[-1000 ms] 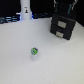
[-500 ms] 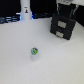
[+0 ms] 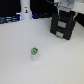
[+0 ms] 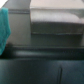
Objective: Open the kcup holder, insert the kcup into the holder, and close the kcup holder
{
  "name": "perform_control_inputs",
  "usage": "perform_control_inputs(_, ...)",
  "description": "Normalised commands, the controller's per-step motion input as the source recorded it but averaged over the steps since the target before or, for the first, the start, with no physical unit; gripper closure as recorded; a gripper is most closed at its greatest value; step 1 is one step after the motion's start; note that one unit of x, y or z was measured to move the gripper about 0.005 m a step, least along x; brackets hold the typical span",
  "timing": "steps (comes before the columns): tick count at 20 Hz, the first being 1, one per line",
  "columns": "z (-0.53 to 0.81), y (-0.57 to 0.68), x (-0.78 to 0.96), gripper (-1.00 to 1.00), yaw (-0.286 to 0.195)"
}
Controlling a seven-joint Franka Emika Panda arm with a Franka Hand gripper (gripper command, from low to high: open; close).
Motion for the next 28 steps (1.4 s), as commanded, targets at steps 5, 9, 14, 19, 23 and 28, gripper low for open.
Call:
perform_control_inputs(5,-0.39,0.03,-0.47,-1.0,-0.057)
perform_control_inputs(9,-0.42,0.01,-0.49,-1.0,-0.053)
perform_control_inputs(14,-0.38,0.0,-0.38,-1.0,-0.014)
perform_control_inputs(19,-0.1,0.01,-0.16,1.0,-0.012)
perform_control_inputs(23,-0.01,-0.01,0.02,1.0,-0.009)
perform_control_inputs(28,-0.03,-0.02,0.02,1.0,-0.01)
